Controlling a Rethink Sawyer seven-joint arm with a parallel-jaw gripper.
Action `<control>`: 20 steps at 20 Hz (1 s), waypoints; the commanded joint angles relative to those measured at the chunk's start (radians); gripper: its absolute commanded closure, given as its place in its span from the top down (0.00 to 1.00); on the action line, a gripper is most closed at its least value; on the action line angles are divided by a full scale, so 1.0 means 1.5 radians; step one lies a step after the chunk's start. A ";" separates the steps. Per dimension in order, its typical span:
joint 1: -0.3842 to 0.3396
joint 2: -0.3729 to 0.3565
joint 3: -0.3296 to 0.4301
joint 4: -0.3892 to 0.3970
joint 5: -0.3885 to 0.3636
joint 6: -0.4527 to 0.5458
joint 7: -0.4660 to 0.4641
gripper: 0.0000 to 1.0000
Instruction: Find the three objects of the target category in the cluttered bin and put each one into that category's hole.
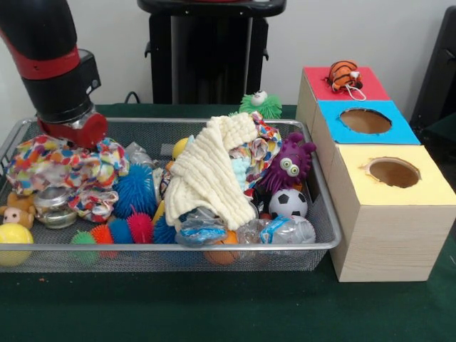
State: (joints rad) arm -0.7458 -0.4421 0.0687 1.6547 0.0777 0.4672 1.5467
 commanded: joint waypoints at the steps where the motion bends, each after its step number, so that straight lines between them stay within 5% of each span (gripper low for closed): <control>1: -0.001 0.016 0.100 0.112 0.085 0.043 0.149 1.00; 20: 0.013 -0.028 0.135 0.181 0.155 -0.030 0.131 1.00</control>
State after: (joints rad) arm -0.7593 -0.4863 0.1481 1.8259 0.2597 0.4573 1.5467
